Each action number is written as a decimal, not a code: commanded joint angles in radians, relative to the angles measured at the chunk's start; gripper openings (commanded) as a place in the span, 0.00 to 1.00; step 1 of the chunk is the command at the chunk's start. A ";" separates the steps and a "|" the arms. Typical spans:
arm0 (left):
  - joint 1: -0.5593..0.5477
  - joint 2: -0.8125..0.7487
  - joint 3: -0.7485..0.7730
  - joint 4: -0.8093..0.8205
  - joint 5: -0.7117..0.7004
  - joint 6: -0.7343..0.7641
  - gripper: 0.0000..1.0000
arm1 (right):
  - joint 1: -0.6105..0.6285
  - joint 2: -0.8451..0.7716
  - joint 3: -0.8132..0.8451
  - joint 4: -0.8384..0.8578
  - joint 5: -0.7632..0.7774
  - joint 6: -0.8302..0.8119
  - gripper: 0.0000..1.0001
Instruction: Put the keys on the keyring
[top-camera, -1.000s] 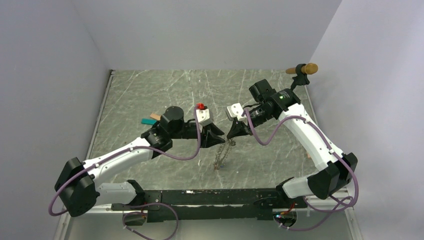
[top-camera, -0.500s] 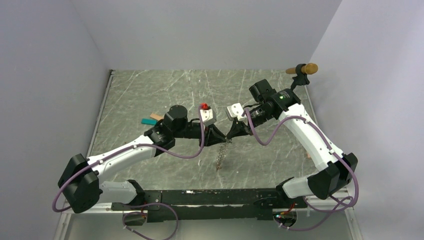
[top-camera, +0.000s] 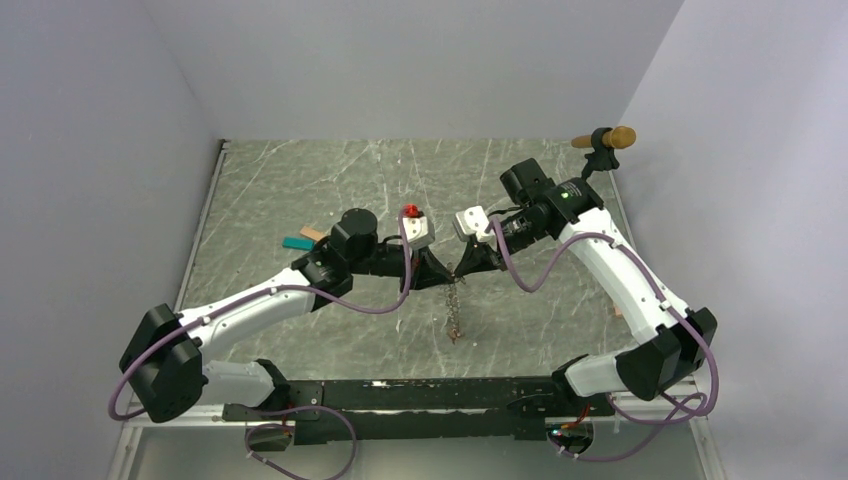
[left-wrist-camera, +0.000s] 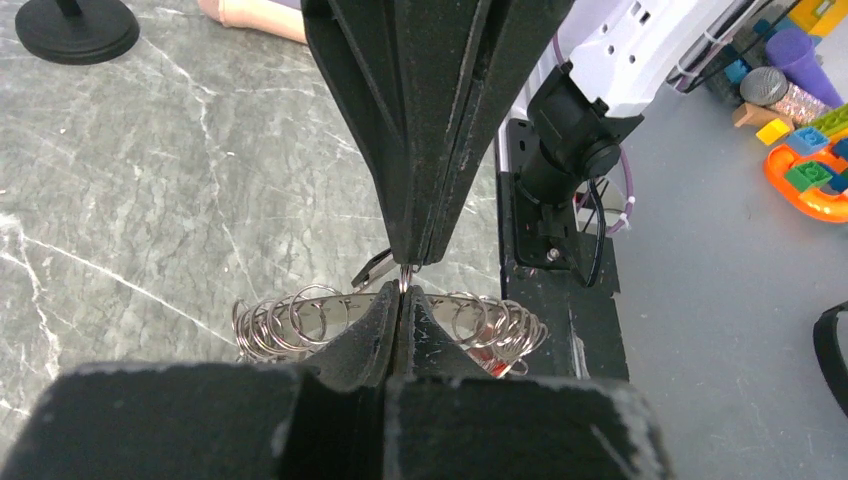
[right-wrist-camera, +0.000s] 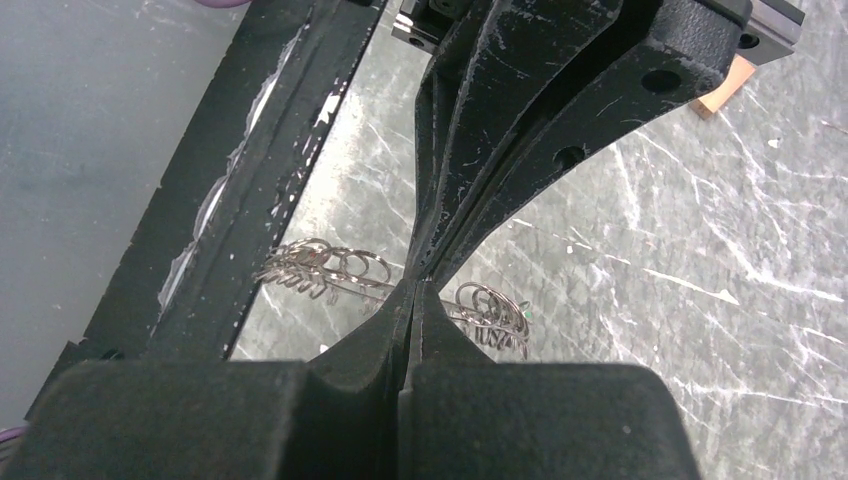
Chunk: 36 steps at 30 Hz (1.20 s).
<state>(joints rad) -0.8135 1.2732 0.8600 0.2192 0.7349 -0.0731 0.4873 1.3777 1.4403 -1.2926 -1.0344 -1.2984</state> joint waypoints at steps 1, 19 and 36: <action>0.001 -0.064 -0.017 0.073 -0.042 -0.055 0.00 | -0.001 -0.051 -0.008 0.024 -0.058 -0.020 0.00; 0.023 -0.151 -0.365 0.862 -0.345 -0.594 0.00 | -0.003 -0.110 -0.114 0.113 -0.112 0.018 0.00; -0.070 -0.072 -0.426 0.973 -0.508 -0.589 0.00 | -0.012 -0.116 -0.083 0.159 -0.064 0.128 0.00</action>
<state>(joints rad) -0.8860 1.2079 0.4358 1.0645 0.2790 -0.6693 0.4740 1.2694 1.2987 -1.0744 -1.1000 -1.1767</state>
